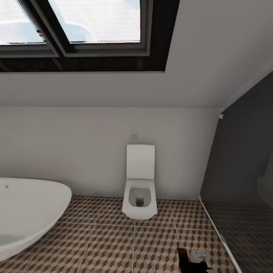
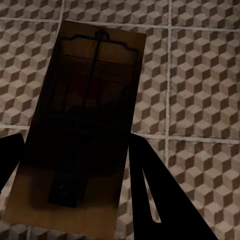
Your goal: Take the four mousetraps from the cabinet in the bathroom and place them on the bathroom floor. Make sure all four end up on the same floor surface, and ensure that at least two of them are either under or directly next to the same bathroom sink.
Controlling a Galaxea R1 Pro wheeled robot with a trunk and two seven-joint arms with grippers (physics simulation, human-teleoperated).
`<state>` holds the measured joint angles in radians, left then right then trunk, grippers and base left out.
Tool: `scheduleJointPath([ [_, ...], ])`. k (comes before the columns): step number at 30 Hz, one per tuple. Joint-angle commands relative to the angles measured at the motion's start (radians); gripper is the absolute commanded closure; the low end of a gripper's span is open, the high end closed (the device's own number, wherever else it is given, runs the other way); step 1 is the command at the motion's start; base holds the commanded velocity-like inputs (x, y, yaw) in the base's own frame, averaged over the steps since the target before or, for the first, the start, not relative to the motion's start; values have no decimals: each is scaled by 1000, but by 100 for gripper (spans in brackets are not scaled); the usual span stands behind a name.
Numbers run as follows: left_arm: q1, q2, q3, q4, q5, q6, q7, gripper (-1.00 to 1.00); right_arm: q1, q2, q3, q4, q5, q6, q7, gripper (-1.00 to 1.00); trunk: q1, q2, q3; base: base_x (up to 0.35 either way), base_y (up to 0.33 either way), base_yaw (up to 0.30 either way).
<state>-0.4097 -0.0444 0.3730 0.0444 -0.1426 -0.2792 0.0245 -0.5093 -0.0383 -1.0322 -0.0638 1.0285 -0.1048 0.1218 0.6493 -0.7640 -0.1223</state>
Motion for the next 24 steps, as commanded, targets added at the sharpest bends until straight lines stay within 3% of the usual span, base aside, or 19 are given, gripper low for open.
scheduleJointPath([
  [1,0,0,0,0,0,1,0,100,0,0,0,0,-4,1,4,100,0,0,0,262,0,12],
  [7,0,0,0,0,0,2,0,100,0,0,0,0,-5,0,4,100,0,0,0,313,0,-16],
  [14,0,0,0,0,0,1,0,100,0,0,-1,1,-7,0,4,100,0,0,2,324,0,-211],
  [24,0,-1,0,0,0,0,0,100,0,0,0,1,-5,0,4,100,0,0,2,87,0,-20],
])
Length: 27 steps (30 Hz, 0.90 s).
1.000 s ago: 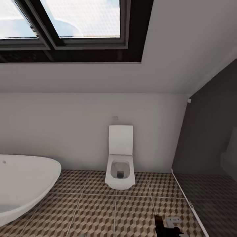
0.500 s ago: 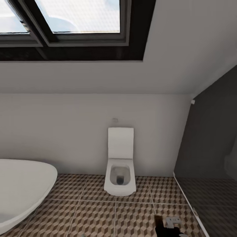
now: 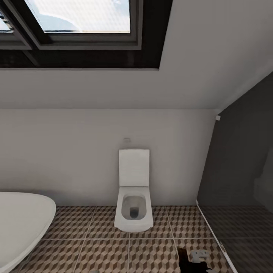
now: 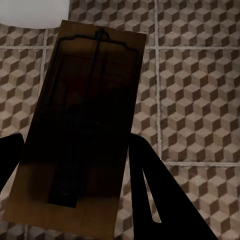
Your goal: Take the four mousetraps from the cabinet in the bathroom and place them on the bathroom floor. Make sure all four end up on the same floor surface, and ensure that at least two of them are either under or directly next to the same bathroom sink.
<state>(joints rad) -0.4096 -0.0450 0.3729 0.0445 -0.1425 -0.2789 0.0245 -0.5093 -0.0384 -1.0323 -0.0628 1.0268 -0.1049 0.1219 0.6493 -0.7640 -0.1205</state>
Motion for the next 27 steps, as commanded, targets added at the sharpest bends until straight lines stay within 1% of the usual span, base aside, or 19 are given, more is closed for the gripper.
scheduleJointPath([
  [1,0,1,0,0,0,0,0,100,0,0,0,0,-4,1,4,100,0,0,0,281,0,0],
  [8,0,9,3,-1,0,2,1,100,0,0,0,-2,-2,1,4,100,0,0,0,320,-51,0],
  [10,0,20,3,-2,0,3,1,100,0,-1,1,-5,-2,1,4,100,0,0,0,330,-24,0],
  [13,0,43,1,-4,1,6,1,100,0,-4,-1,-17,-3,0,4,100,0,0,0,331,-8,0],
  [14,0,46,0,-6,1,7,3,100,0,-4,-1,-23,-3,0,4,100,0,0,0,331,-4,0],
  [15,0,55,-1,-16,1,8,7,100,0,-5,-3,-40,-4,-1,4,100,0,0,0,331,-3,0],
  [16,0,74,-1,-51,1,10,18,100,0,-6,-4,-69,-7,-1,4,100,0,0,0,332,-1,0],
  [18,0,90,0,-114,1,13,30,100,0,-5,-5,-99,-8,-1,4,100,0,0,0,332,-1,0],
  [19,0,94,2,-152,1,19,33,100,0,-5,-5,-111,-9,-1,4,100,0,0,0,332,0,0],
  [20,0,95,5,-191,1,37,36,100,-1,-5,-5,-120,-9,-1,4,100,0,0,0,332,0,0],
  [21,0,95,6,-227,2,68,37,100,-2,-4,-5,-125,-9,-1,4,100,0,0,0,332,0,0],
  [22,0,95,7,-262,2,111,38,100,-3,-4,-5,-129,-10,-1,4,100,0,0,0,332,0,0],
  [23,0,95,8,-278,2,135,37,100,-4,-4,-5,-130,-10,-1,4,100,0,0,0,332,0,0],
  [25,0,93,8,-340,3,224,37,100,-7,-3,-5,-133,-10,-1,6,100,0,0,0,332,0,0],
  [27,0,93,8,-395,3,280,37,100,-12,-3,-4,-134,-10,0,13,100,0,0,0,332,0,0],
])
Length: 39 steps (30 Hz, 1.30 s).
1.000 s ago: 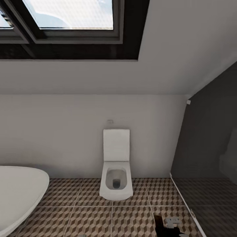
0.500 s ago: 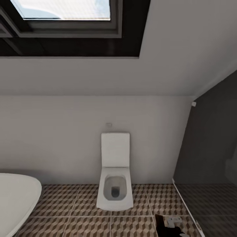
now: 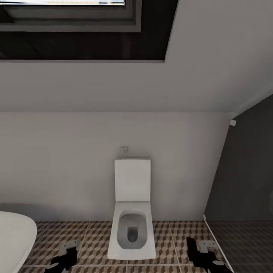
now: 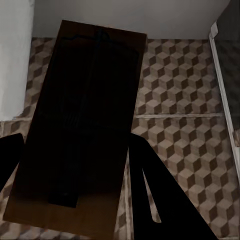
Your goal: Take the four mousetraps from the cabinet in the bathroom and place them on the bathroom floor. Make sure all four end up on the same floor surface, and ensure that at least two of them are either under or directly next to the same bathroom sink.
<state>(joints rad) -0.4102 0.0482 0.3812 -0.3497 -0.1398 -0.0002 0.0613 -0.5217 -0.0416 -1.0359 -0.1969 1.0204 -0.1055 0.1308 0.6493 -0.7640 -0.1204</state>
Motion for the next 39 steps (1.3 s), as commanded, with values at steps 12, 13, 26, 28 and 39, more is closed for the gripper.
scheduleJointPath([
  [12,-1,-47,1,-137,-7,78,6,100,-36,4,1,2,-2,2,12,100,0,0,0,122,0,0],
  [13,-1,-49,1,-137,-7,78,4,100,-37,4,2,3,-2,2,12,100,0,0,0,2,0,0],
  [26,-62,-45,-46,-228,-9,237,4,100,-172,3,3,1,1,108,98,100,0,0,0,0,0,0],
  [28,-101,-42,-47,-241,-8,318,5,100,-199,0,4,0,1,135,107,100,0,0,0,0,0,0],
  [39,-143,-44,-45,-241,-6,372,-1,100,-217,-3,10,10,2,90,105,100,0,0,0,0,0,0],
])
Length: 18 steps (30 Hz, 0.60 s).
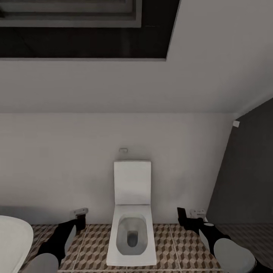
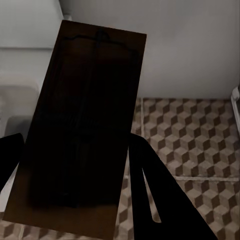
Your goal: Take the four mousetraps from the cabinet in the bathroom and place them on the bathroom floor. Make sure all four end up on the same floor surface, and ensure that at least two of them are either under or directly next to the same bathroom sink.
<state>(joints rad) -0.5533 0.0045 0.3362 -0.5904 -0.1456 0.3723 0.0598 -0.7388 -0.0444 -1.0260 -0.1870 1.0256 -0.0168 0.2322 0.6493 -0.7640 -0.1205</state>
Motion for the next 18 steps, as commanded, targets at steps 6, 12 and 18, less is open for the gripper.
scheduleJointPath([
  [6,0,-4,-2,2,0,-12,-1,100,2,0,0,1,-4,-30,1,100,0,0,0,8,0,0],
  [12,0,-4,-1,4,-2,-13,-1,100,2,0,0,1,-4,-45,0,100,0,0,0,235,0,0],
  [18,0,-10,0,4,-2,-10,-1,100,2,2,0,1,-2,-39,0,100,0,0,0,318,0,0],
])
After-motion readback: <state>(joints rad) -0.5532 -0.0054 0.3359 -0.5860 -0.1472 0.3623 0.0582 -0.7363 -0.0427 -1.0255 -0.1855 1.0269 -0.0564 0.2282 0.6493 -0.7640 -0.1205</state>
